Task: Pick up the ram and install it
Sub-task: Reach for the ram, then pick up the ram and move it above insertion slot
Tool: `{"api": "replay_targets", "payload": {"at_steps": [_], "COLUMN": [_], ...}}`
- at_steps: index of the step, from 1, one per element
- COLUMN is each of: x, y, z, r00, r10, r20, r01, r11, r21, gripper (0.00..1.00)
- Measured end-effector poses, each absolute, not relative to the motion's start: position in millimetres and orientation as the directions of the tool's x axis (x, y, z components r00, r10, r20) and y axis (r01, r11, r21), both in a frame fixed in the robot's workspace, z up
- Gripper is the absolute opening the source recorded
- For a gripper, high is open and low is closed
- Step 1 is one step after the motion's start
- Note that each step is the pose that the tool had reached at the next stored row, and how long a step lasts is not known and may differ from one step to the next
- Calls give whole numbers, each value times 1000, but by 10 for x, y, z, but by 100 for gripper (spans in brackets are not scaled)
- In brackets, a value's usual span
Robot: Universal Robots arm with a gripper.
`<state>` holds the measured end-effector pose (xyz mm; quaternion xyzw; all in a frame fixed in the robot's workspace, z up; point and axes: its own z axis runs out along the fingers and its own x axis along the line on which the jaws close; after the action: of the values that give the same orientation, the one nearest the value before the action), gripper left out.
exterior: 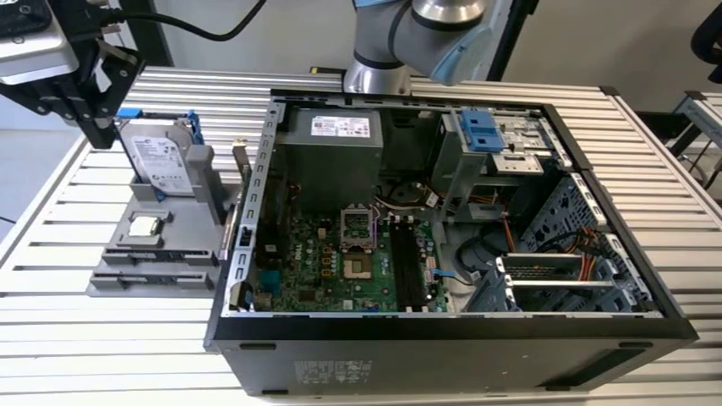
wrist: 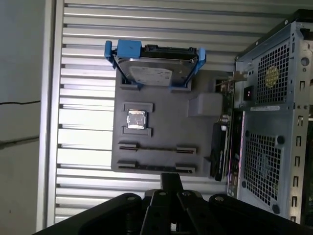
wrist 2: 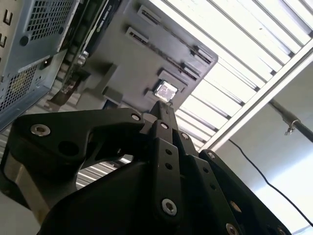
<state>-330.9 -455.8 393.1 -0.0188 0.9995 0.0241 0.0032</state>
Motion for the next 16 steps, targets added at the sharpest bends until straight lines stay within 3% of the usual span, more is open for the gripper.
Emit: {"api": "replay_targets", "payload": {"at_steps": [16], "x": [-3310], "y": [-4648], "z": [3930], "r00": [-998], "r10": [-65], "r20": [-7], "r01": [-65], "r11": [997], "r21": [48], "gripper": [0]}}
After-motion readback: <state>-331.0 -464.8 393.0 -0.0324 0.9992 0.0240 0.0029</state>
